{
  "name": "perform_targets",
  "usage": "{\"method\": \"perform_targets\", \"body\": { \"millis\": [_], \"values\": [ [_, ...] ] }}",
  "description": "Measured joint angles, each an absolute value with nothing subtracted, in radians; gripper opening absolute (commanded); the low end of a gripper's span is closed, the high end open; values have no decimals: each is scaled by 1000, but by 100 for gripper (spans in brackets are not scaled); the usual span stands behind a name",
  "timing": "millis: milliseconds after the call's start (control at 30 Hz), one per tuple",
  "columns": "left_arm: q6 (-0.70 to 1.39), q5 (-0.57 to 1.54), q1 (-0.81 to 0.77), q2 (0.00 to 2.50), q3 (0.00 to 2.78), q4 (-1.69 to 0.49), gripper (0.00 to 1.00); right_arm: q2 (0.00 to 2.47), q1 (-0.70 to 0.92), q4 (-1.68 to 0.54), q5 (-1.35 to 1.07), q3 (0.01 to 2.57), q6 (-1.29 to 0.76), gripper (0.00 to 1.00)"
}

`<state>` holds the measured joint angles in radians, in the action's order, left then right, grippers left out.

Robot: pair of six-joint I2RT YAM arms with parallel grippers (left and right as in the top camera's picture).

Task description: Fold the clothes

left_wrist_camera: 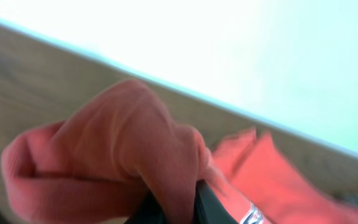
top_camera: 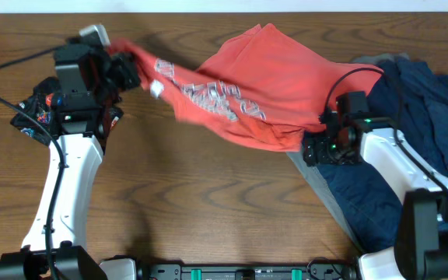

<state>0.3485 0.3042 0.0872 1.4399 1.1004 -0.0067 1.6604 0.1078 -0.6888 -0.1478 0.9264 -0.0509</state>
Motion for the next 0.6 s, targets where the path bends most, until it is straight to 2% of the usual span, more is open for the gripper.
{"method": "perform_targets", "body": {
  "millis": [33, 67, 133, 200, 300, 400, 467, 600],
  "values": [
    [362, 278, 93, 1438, 1105, 12, 17, 1675, 115, -682, -149, 926, -47, 88],
    [370, 257, 100, 1438, 1111, 15, 40, 1686, 120, -677, -149, 926, -47, 83],
    [394, 224, 114, 1438, 1117, 6, 69, 1705, 127, -656, -146, 926, -36, 70],
    [415, 205, 124, 1437, 1124, -58, 86, 1717, 131, -630, -131, 927, -32, 58],
    [430, 203, 115, 1437, 1130, -219, 100, 1729, 131, -588, -98, 929, -37, 55],
    [446, 224, 80, 1446, 1131, -380, 99, 1750, 130, -534, -43, 937, -37, 56],
    [446, 245, 52, 1459, 1131, -464, 99, 1767, 125, -498, 7, 945, -45, 63],
    [448, 289, -26, 1509, 1131, -596, 99, 1793, 42, -413, 52, 957, -84, 67]
  ]
}}
